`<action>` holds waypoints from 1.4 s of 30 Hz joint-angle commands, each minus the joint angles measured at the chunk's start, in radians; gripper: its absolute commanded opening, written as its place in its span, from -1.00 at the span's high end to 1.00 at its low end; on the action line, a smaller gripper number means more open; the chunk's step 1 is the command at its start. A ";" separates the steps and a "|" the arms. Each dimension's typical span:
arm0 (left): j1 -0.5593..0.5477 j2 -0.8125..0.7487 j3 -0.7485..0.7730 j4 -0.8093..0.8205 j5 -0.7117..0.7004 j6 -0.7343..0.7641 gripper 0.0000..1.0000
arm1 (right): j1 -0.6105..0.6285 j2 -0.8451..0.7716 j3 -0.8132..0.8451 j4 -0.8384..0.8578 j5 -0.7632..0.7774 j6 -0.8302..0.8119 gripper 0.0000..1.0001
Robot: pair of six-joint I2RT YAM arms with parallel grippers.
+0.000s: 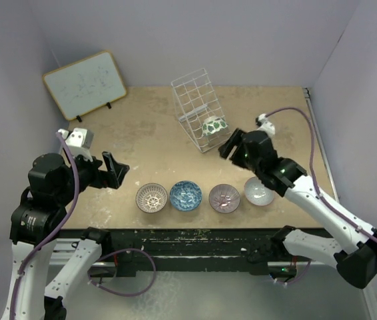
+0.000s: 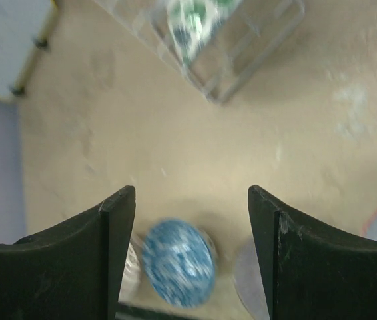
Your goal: Load the bowls into the dish rack
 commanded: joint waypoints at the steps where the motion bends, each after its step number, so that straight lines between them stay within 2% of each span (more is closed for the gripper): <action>1: -0.005 -0.005 0.029 0.009 -0.013 0.000 -0.98 | 0.218 -0.001 0.066 -0.351 0.084 -0.043 -0.41; 4: -0.005 -0.010 0.019 0.008 -0.013 -0.010 -0.98 | 0.355 0.018 0.069 -0.465 0.149 0.047 -0.42; 7: -0.006 -0.021 0.009 0.009 -0.006 -0.016 -0.98 | 0.431 0.031 0.053 -0.533 0.174 0.105 -0.42; 13: -0.004 -0.038 -0.016 0.012 -0.009 -0.022 -0.98 | 0.531 0.110 -0.018 -0.483 0.167 0.153 -0.41; 17: -0.004 -0.036 -0.012 0.003 -0.009 -0.014 -0.98 | 0.588 0.219 -0.005 -0.453 0.168 0.120 -0.41; 27: -0.005 -0.048 -0.019 -0.012 -0.017 -0.008 -0.98 | 0.597 0.299 -0.034 -0.418 0.173 0.028 -0.20; 30: -0.005 -0.048 -0.019 -0.011 -0.016 -0.011 -0.98 | 0.597 0.315 -0.054 -0.395 0.168 0.013 0.09; 31: -0.005 -0.048 -0.021 -0.011 -0.015 -0.012 -0.98 | 0.597 0.321 -0.060 -0.386 0.167 0.008 0.11; 42: -0.005 -0.048 -0.036 0.001 -0.018 -0.015 -0.98 | 0.595 0.378 -0.077 -0.325 0.188 -0.030 0.09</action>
